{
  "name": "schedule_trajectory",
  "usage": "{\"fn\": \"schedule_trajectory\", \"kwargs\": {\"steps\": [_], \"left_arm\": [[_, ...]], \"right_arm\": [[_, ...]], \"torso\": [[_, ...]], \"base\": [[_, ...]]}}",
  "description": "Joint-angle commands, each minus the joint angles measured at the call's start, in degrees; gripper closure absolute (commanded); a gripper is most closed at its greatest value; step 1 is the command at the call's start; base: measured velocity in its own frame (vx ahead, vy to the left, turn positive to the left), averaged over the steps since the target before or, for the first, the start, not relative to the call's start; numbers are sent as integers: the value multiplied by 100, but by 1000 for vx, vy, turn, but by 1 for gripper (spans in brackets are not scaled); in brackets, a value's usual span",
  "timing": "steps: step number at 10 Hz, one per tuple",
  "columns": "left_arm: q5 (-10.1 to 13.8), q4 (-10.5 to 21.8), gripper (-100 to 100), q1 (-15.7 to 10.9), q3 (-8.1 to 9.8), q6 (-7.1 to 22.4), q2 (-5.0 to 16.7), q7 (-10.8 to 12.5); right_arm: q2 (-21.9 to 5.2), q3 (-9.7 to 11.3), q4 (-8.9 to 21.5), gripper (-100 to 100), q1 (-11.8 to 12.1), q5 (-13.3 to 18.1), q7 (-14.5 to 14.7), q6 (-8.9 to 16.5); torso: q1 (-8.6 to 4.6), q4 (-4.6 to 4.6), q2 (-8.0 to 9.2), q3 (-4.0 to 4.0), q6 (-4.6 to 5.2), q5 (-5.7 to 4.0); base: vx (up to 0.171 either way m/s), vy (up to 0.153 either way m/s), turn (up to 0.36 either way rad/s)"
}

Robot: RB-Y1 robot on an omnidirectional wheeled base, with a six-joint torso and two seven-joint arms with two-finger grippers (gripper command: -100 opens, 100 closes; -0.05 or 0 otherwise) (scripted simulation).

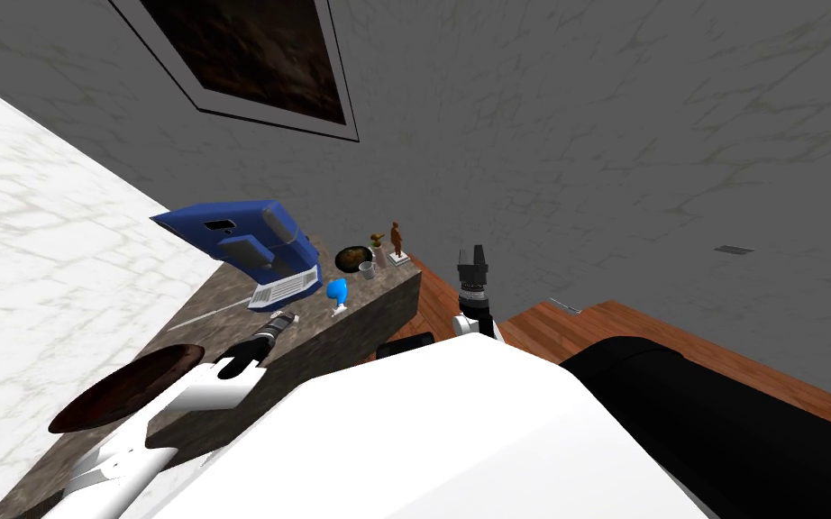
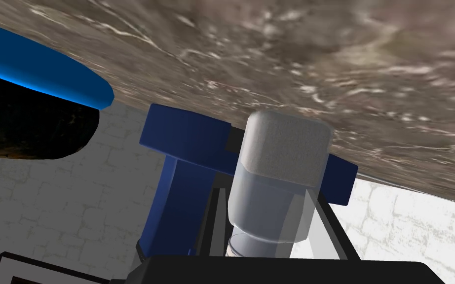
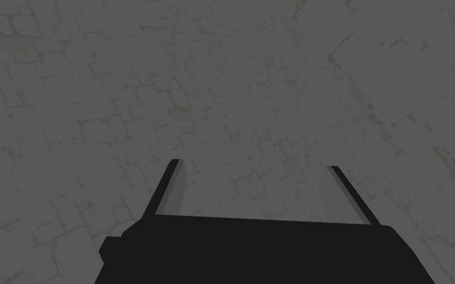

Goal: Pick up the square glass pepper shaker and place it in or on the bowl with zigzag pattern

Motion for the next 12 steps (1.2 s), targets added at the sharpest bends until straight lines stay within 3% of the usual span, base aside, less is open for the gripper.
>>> {"fn": "schedule_trajectory", "kwargs": {"steps": [1,8,12], "left_arm": [[197,-159,100,105,-69,-52,40,-64],[897,-669,100,522,-220,-256,257,-276],[1422,-1052,100,889,-280,-358,582,-400]], "right_arm": [[0,0,0,0,0,0,0,0],[0,0,0,0,-1,0,0,0],[0,0,1,0,-1,0,0,0]], "torso": [[0,0,0,0,0,0],[41,-27,45,8,-34,47],[56,-28,52,12,-38,52]], "base": [[-124,-32,117],[-114,15,102],[-131,66,131]]}}
